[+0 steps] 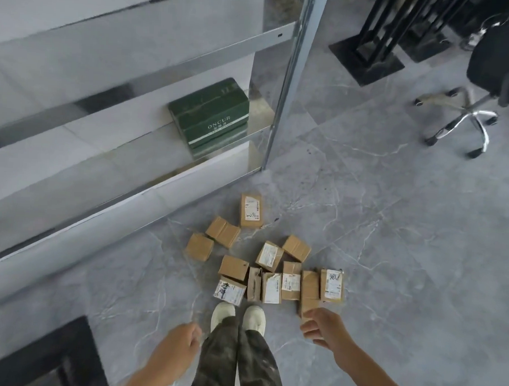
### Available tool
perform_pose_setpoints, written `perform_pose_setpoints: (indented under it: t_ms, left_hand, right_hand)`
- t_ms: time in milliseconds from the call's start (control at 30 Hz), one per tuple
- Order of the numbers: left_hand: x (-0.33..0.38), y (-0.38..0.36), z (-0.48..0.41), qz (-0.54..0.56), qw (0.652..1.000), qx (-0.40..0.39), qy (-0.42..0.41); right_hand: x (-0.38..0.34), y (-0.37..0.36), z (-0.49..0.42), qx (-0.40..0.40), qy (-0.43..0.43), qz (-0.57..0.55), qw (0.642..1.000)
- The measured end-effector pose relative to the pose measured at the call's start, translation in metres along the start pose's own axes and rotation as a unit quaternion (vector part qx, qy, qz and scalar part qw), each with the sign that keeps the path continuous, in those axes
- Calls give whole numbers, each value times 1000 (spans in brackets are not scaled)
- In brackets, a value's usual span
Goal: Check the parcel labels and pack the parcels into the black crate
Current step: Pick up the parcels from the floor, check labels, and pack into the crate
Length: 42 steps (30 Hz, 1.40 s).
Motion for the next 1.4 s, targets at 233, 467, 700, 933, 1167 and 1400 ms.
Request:
perform_pose_setpoints:
  t_ms: [233,467,700,933,1167,1400]
  left_hand:
    - [-69,-21,-252,10,999,46,7]
    - [-134,-12,-548,-68,982,171,29]
    - [-133,-57,-606,-44,993,98,52]
    - [-52,-19,-423,212,961,177,-18]
    - [100,100,-177,288,934,208,-36]
    - [217,214,31,275,912,270,-141]
  right_hand:
    - [-30,-89,-191,-62,38,6,997]
    - [-93,-239,-446,-139,150,1,979]
    - [-113,-304,-502,-165,116,-151,968]
    - [-99,-191,-351,-62,182,-222,956]
    - [-130,-72,-92,19,236,-270,933]
    - [-181,36,155,68,422,-263,865]
Point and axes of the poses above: each hand's wrist, its own z-axis away from the middle knuckle, its own y-axis out of the back of the hand, x = y × z, the point moved 3 cm from there along -z, towards the middle knuckle, and after that the axes turned 2 degrees about -y, right-handed, at the moved point
